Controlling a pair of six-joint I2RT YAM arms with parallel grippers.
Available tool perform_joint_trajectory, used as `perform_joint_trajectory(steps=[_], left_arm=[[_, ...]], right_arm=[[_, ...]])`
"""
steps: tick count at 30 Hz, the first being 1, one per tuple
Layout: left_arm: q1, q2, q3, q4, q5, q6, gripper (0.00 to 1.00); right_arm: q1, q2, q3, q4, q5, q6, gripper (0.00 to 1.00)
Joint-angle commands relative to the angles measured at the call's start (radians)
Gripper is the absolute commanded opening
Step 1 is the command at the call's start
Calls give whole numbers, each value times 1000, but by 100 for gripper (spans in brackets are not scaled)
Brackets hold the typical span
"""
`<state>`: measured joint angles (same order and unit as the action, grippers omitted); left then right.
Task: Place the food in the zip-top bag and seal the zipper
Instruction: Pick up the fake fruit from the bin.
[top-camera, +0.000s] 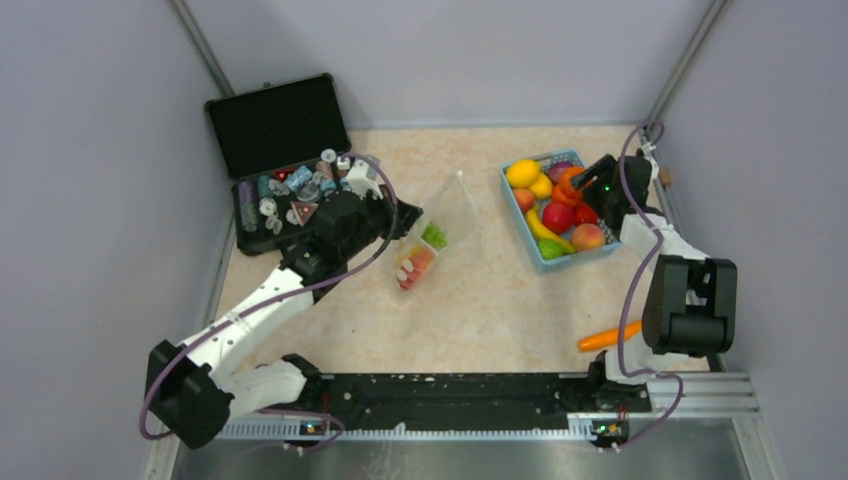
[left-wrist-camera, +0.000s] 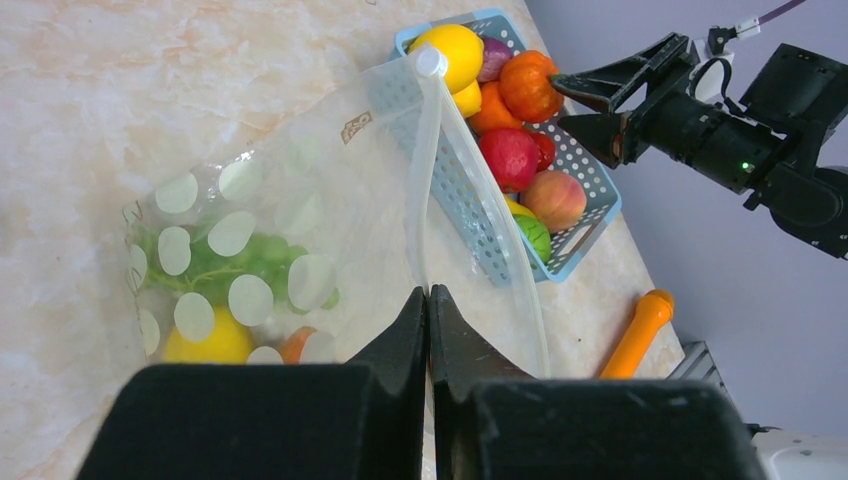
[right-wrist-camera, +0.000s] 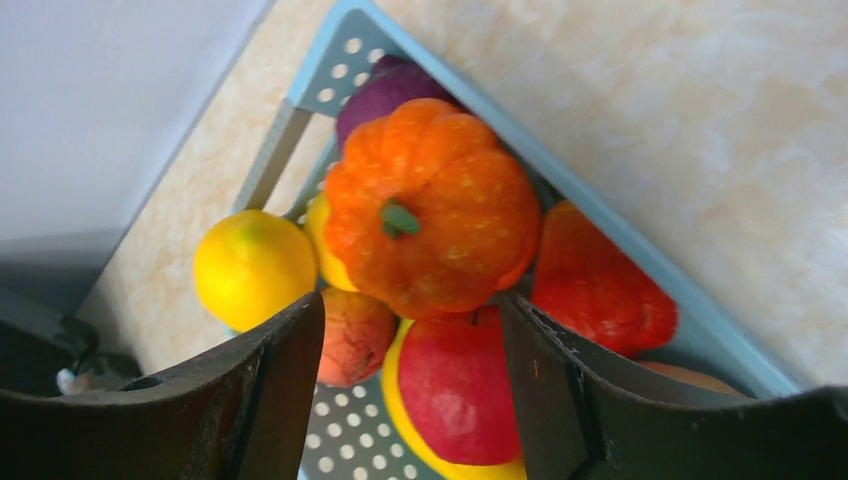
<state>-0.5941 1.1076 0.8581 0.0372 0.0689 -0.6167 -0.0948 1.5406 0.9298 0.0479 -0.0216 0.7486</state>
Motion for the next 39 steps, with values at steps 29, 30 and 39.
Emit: perform_joint_trajectory(steps=[29,30,39], left_arm=[[1,-63,-21,66,-43,-26,2],[1,-61,-19,66,-40,-25,2],[1,-51,-21,64,-32,-29,2]], right_arm=[[176,205,223,-331,28,-376,69],[181,215,230,-339,41,-383,69],[209,207,210,-333,77,-411,79]])
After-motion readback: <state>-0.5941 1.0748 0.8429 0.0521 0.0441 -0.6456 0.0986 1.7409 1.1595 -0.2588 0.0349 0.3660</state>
